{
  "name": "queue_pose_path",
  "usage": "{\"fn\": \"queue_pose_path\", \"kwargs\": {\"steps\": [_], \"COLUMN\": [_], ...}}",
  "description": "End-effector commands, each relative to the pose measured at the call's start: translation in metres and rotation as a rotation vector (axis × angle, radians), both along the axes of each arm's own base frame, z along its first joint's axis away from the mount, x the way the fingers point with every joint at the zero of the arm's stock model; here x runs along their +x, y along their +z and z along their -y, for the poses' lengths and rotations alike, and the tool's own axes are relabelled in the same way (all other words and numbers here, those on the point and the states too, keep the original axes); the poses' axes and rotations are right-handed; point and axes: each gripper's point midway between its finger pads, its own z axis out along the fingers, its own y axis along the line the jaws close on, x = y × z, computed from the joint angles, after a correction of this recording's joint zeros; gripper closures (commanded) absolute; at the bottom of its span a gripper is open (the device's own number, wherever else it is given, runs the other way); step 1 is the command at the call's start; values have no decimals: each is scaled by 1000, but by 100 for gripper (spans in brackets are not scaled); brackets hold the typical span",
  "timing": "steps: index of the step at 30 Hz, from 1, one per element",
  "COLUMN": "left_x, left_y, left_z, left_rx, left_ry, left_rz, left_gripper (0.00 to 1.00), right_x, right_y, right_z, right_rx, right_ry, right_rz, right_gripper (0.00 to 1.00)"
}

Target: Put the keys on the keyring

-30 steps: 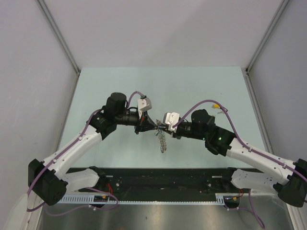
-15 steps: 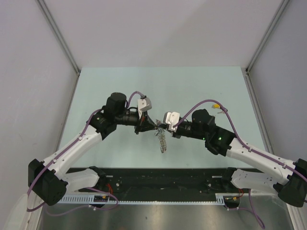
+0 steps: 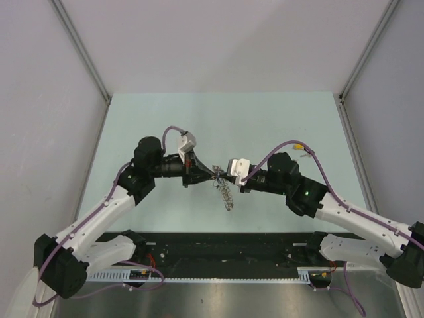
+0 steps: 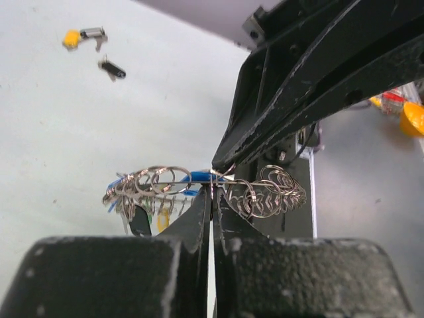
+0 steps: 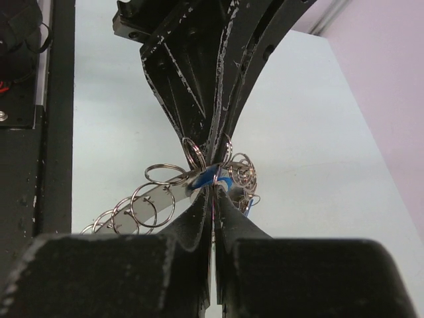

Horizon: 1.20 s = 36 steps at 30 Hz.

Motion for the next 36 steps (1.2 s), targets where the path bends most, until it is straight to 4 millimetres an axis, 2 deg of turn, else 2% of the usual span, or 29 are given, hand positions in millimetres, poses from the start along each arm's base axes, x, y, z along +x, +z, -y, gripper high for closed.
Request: {"fn": "queue_pose_path", "kwargs": {"steps": [1,2,3,6,11,12,14,15,16,20,23,27,30,36], "left_x": [9,8,7,4,-4,-4,-7,-9,-10,-16,-21,-25,-26,-24], "left_y": [56,54,53,39,36,29,29,18,23,12,12,9,-1,-12], "left_z": [-9,-10,-11,-18,-26,-28,-27,-27,-26,-26,-22,-13,-2,9], "left_rx": [-210,-212,-212,-161,-97,-57,-27,16,22,82,90,115,164,196], "left_ry": [102,108,114,140,121,109,77,33,18,-83,-149,-213,-255,-313], "left_rz": [129,126,136,143,222,235,244,251,267,327,386,435,441,397], "left_gripper": [94,89,78,65,59,58,56,55,55,53,54,54,56,70], "right_x": [-14,-14,-14,-13,-14,-14,-15,-15,-15,-16,-17,-20,-23,-25], "right_y": [-3,-1,4,9,12,11,10,9,9,7,5,5,5,5], "right_z": [6,7,7,8,3,2,1,1,1,2,1,0,0,-1], "right_rx": [-21,-14,-1,13,24,22,18,16,15,8,2,6,4,2], "right_ry": [35,35,35,33,54,57,66,66,67,73,82,100,111,127], "right_rz": [-20,-15,-7,13,25,26,26,25,24,25,22,18,18,16], "right_gripper": [100,100,100,100,100,100,100,100,100,100,100,100,100,100]}}
